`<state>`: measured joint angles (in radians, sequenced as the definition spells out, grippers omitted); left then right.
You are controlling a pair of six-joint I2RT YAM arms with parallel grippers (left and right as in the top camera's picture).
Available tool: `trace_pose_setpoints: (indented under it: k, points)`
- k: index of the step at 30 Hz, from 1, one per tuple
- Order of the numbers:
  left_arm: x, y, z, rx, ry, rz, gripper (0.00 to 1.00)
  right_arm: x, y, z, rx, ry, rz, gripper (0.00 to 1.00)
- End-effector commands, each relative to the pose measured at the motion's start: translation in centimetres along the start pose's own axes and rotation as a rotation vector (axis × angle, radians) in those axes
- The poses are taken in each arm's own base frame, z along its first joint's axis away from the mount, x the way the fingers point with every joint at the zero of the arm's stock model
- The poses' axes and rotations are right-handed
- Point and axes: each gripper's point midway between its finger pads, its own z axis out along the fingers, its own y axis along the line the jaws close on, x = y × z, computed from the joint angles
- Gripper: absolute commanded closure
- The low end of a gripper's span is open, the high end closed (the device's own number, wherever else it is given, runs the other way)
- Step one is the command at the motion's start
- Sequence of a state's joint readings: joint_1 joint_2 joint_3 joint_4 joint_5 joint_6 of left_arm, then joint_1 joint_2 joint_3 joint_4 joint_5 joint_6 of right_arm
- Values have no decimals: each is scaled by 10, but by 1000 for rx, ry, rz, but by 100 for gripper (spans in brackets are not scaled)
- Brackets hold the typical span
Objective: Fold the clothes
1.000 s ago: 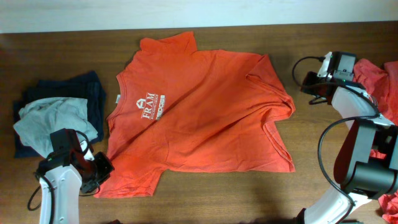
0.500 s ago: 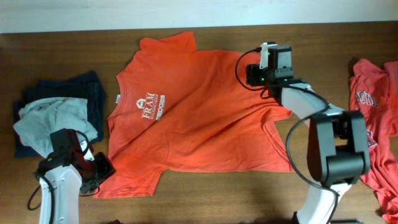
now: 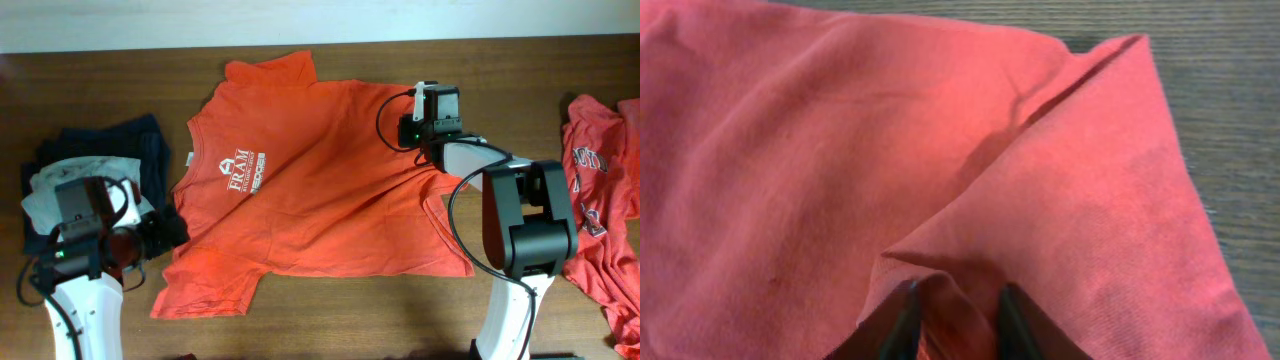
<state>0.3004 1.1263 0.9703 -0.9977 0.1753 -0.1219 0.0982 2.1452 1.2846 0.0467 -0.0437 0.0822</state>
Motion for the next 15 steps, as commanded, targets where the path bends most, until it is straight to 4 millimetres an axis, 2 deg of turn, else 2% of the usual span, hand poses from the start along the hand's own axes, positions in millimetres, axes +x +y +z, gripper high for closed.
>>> trace_pose_setpoints:
  k: [1,4,6,9,12,15]
  points:
    - [-8,-22,-7,43,-37,109,4,-2,-7,3,40,-8,30,80]
    - [-9,-29,-7,55,-41,133,4,-6,-11,1,58,-18,33,90]
    - [-10,-32,-6,61,-50,145,4,-18,-14,-6,60,-28,39,96]
    - [-14,-34,-7,65,-64,149,4,-38,-21,-22,69,-42,51,96]
    - [-16,-34,-7,66,-75,151,4,-65,-36,-47,90,-60,74,96]
    - [-18,-35,-7,68,-82,152,4,-89,-66,-71,131,-71,116,96]
